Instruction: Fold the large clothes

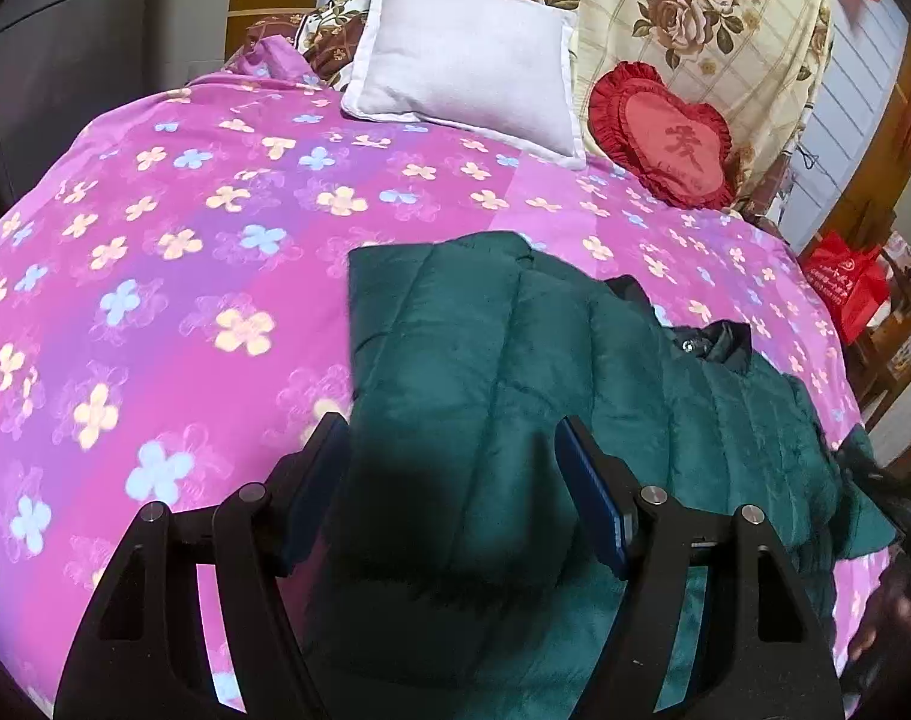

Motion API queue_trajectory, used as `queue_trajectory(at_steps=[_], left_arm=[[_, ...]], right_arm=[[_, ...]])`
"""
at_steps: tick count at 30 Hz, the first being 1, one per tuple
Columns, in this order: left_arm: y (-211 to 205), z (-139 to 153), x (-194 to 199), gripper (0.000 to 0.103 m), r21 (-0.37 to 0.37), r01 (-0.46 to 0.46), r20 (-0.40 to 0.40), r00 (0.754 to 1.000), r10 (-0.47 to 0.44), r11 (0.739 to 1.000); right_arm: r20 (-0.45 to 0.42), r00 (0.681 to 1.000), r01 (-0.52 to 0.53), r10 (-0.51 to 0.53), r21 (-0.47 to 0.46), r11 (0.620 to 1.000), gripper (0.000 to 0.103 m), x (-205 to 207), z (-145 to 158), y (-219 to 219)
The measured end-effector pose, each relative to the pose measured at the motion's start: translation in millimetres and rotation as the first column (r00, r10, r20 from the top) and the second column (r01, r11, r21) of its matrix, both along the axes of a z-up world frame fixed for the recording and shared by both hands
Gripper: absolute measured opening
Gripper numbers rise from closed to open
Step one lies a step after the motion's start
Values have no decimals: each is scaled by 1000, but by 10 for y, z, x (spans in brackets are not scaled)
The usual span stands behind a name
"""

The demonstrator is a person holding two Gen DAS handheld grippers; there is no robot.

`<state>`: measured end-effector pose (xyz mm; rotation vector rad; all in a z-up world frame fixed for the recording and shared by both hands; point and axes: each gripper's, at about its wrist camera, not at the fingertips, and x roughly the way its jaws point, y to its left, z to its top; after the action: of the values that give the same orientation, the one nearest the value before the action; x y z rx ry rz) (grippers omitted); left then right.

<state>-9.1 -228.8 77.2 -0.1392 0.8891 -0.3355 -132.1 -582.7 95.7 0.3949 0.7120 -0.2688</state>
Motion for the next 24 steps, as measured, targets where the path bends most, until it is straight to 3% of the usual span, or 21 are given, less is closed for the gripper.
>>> queue_trajectory(at_steps=[2, 4, 6, 7, 11, 13, 17, 22, 24], left_arm=[[-85, -22, 58, 71, 10, -4, 4, 1000, 4, 1000], [-216, -84, 126, 71, 39, 0, -2, 1000, 0, 999], [-332, -136, 172, 71, 82, 4, 6, 1000, -4, 997], [-400, -167, 194, 73, 112, 7, 10, 1000, -9, 994], [-549, -277, 241, 80, 172, 26, 8, 1000, -28, 985], [-550, -312, 247, 81, 160, 28, 4, 1000, -29, 987], [-570, -339, 250, 82, 173, 30, 3, 1000, -31, 984], [-580, -341, 244, 83, 176, 31, 4, 999, -32, 984], [-579, -342, 244, 83, 177, 30, 6, 999, -32, 984]], right_arm=[[39, 997, -66, 68, -38, 997, 95, 92, 108, 238], [-21, 989, -145, 144, -77, 986, 93, 310, 61, 499], [-71, 978, -201, 197, -65, 977, 76, 480, -90, 703], [-99, 973, -217, 210, -60, 974, 74, 584, -192, 761], [-203, 973, -137, 113, -112, 984, 73, 904, -594, 639], [-192, 978, -95, 78, -82, 992, 73, 970, -666, 488], [-215, 973, -100, 82, -73, 992, 73, 977, -566, 437], [-120, 986, -129, 116, -99, 987, 73, 536, -216, 523], [-126, 985, -136, 119, -137, 981, 73, 418, -203, 579]])
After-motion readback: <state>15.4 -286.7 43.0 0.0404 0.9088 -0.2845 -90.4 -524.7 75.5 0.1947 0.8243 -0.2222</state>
